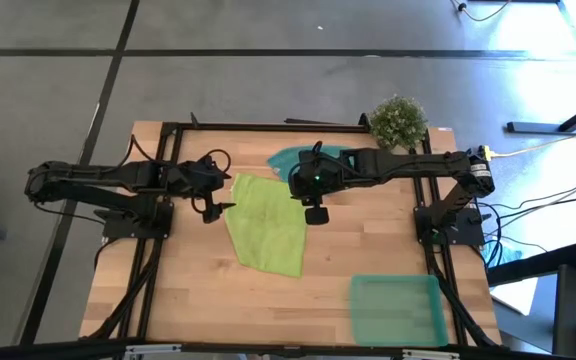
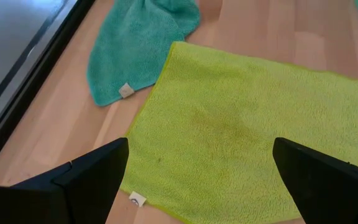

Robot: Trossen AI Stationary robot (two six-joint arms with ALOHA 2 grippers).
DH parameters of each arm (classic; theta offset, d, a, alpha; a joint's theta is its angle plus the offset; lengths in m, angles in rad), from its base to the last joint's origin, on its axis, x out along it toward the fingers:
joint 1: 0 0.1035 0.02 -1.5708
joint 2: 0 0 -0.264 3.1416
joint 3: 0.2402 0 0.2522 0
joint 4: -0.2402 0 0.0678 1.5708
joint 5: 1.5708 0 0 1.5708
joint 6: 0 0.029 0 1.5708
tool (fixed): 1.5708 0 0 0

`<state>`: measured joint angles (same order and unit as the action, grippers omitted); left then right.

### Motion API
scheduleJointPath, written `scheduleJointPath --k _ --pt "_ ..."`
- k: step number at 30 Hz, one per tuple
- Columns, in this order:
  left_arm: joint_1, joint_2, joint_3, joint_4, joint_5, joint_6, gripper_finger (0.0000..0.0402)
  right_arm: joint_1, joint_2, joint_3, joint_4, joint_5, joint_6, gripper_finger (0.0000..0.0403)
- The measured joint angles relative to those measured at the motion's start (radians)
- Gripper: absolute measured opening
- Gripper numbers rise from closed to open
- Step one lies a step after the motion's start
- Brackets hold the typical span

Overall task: Roll microfiber towels into tight, uniform cylinder then place into a basket
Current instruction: Fold the green microfiber cloth

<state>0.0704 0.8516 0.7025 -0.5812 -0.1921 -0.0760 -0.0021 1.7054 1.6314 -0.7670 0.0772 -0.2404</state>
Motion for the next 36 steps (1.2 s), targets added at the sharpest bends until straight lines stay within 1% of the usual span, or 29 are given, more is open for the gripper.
scheduleJointPath --k 5,11,17,20,23,27,31,34,36 --pt "0.0 0.0 0.0 -0.001 0.0 -0.052 0.0395 0.0 0.0 0.0 0.0 0.0 -0.001 0.0116" --pt "0.0 0.0 0.0 -0.006 0.0 -0.054 0.0395 0.0 0.0 0.0 0.0 0.0 0.001 0.0116" --pt "0.0 0.029 0.002 -0.007 -0.001 -0.099 0.0394 -0.001 0.0 0.0 0.022 0.0 0.002 0.0116" --pt "0.001 0.059 0.002 -0.008 -0.044 -0.106 0.0388 -0.001 0.0 0.0 0.033 0.0 0.003 0.0116" --pt "0.002 0.095 0.002 -0.018 -0.1 -0.107 0.0371 -0.001 0.0 0.0 0.037 0.0 0.002 0.0116" --pt "0.007 0.147 0.001 -0.016 -0.138 -0.107 0.0339 -0.002 0.0 0.0 0.037 0.0 0.003 0.0116" --pt "0.04 0.202 0.001 -0.011 -0.193 -0.142 0.0306 -0.002 0.0 0.0 0.037 0.0 0.004 0.0116" --pt "0.095 0.238 0.001 -0.008 -0.196 -0.167 0.0287 -0.002 0.0 0.0 0.038 0.0 0.003 0.0116" --pt "0.137 0.259 0.001 -0.008 -0.177 -0.192 0.0279 -0.002 0.0 0.0 0.042 0.0 0.003 0.0116"
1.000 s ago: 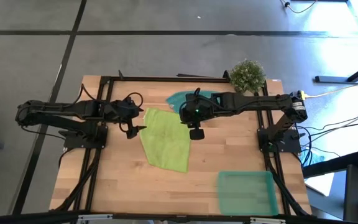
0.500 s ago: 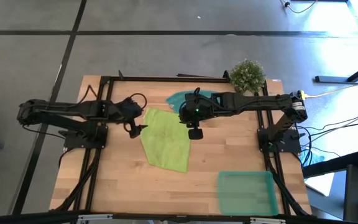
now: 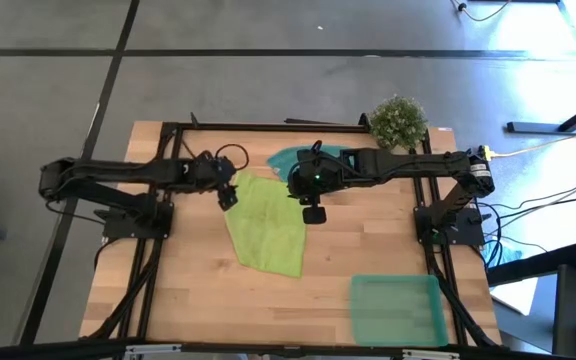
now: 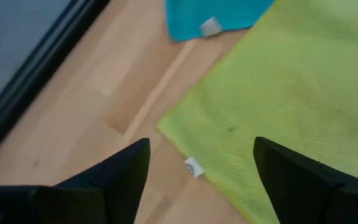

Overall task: Roll microfiber towels into tight, uniform cylinder then place into a basket
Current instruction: Fold the green microfiber cloth

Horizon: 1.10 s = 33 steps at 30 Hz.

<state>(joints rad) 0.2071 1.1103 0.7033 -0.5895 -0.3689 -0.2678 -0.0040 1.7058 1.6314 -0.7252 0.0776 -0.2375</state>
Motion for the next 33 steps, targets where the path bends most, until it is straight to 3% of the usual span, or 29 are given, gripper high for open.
scheduleJointPath --k 8,25,33 --pt "0.13 0.045 0.0 -0.002 0.09 -0.041 0.0264 0.0 0.0 0.0 0.003 0.0 0.001 0.0116" --pt "0.128 0.049 0.0 0.019 0.095 -0.018 0.0261 0.0 0.0 0.0 0.011 0.0 0.001 0.0116" --pt "0.152 0.079 -0.001 0.025 0.102 -0.041 0.0214 0.0 0.0 0.0 0.011 0.0 0.002 0.0116"
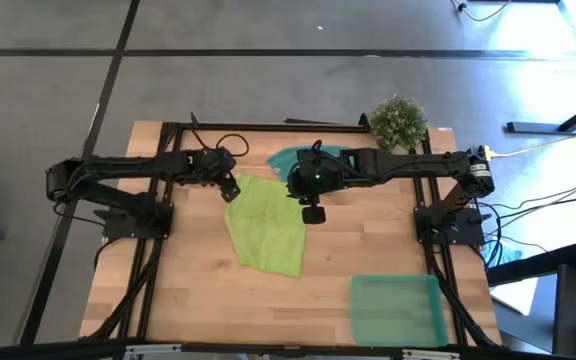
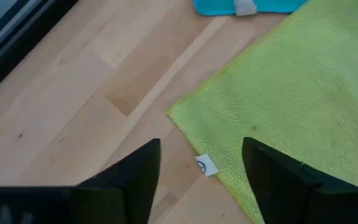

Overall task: Roll microfiber towels into tight, uniform cylinder then place into a basket
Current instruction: Fold the green microfiber cloth

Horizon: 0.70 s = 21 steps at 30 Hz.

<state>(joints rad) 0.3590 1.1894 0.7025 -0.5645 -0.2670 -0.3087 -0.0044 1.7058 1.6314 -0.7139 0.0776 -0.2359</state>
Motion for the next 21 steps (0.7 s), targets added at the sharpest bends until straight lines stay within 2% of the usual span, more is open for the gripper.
scheduleJointPath --k 7,12,17,21 --pt "0.09 0.085 0.0 0.016 0.051 -0.03 0.0169 0.0 0.0 0.0 0.012 0.0 0.0 0.0116" --pt "0.133 0.151 0.0 0.054 0.06 -0.024 0.0166 0.0 0.0 0.0 0.014 0.0 0.023 0.0116" --pt "0.157 0.223 0.0 0.177 0.148 0.017 0.0166 0.0 0.0 0.0 0.014 0.0 0.023 0.0116" --pt "0.158 0.27 0.0 0.217 0.127 0.055 0.0166 0.0 0.0 0.0 0.014 0.0 0.026 0.0116"
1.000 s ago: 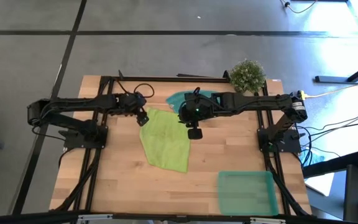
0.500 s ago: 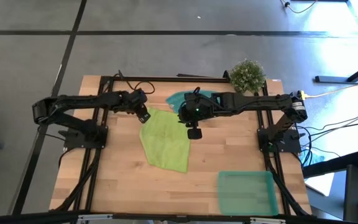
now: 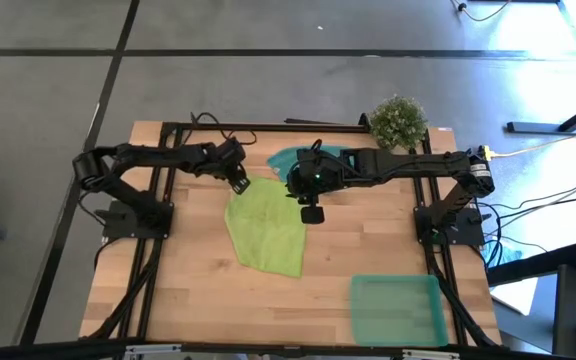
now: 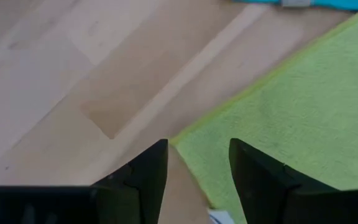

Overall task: Roll microfiber towels into tight, uniform cylinder then place into a basket
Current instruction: Fold the green microfiber cloth

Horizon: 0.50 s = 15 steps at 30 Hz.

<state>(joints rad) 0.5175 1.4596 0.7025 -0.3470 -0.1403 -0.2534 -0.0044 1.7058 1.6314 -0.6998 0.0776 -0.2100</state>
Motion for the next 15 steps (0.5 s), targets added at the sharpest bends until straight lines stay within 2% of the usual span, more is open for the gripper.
scheduleJointPath --k 15 --pt "0.006 0.105 0.001 0.025 0.001 0.066 0.0157 0.0 0.0 0.0 -0.003 0.0 -0.002 0.0116"
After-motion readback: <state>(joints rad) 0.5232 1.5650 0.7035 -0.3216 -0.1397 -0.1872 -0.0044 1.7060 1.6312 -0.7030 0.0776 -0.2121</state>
